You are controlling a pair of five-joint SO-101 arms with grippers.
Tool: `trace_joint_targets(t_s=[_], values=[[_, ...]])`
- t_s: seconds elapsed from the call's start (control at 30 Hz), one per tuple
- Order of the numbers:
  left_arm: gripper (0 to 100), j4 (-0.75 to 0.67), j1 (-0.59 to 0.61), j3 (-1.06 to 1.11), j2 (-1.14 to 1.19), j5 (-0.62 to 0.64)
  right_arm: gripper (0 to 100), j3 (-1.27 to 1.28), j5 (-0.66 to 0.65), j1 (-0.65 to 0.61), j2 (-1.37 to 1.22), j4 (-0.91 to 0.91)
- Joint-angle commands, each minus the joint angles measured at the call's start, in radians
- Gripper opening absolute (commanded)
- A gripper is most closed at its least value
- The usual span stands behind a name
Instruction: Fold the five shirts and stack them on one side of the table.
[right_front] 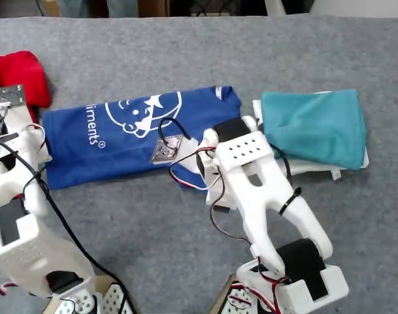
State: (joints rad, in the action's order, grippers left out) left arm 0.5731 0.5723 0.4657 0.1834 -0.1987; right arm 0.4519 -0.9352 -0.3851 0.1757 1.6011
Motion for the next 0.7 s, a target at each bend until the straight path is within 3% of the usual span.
trace_joint_targets(t_s=[0.0, 0.13, 0.43, 0.67], values=[[5, 0.006, 0.031, -0.047, 0.002, 0.000, 32.5, 0.008, -0.020, -0.038, 0.027, -0.052], [5, 0.011, 0.035, -0.051, 0.005, 0.000, 31.2, 0.073, -0.017, -0.098, 0.010, -0.130], [5, 0.014, 0.035, -0.050, 0.006, 0.002, 31.2, 0.177, -0.017, -0.097, -0.113, -0.359], [5, 0.011, 0.035, -0.038, 0.006, 0.002, 31.1, 0.162, -0.025, -0.063, -0.203, -0.396]])
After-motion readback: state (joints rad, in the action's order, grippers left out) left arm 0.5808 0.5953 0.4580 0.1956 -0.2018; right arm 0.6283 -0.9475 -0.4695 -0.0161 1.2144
